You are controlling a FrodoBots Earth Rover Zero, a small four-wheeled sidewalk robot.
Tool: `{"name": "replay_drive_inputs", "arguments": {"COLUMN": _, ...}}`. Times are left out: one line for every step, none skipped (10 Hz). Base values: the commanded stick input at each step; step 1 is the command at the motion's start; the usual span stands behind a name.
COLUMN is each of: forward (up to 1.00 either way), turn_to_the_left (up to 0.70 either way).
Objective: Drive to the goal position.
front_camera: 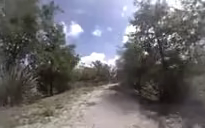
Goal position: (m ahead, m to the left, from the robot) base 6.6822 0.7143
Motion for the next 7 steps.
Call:
{"name": "replay_drive_inputs", "arguments": {"forward": 0.70, "turn_to_the_left": 0.00}}
{"name": "replay_drive_inputs", "arguments": {"forward": 0.70, "turn_to_the_left": 0.00}}
{"name": "replay_drive_inputs", "arguments": {"forward": 0.70, "turn_to_the_left": 0.00}}
{"name": "replay_drive_inputs", "arguments": {"forward": 0.70, "turn_to_the_left": 0.00}}
{"name": "replay_drive_inputs", "arguments": {"forward": 0.70, "turn_to_the_left": 0.00}}
{"name": "replay_drive_inputs", "arguments": {"forward": 0.70, "turn_to_the_left": 0.00}}
{"name": "replay_drive_inputs", "arguments": {"forward": 0.70, "turn_to_the_left": 0.00}}
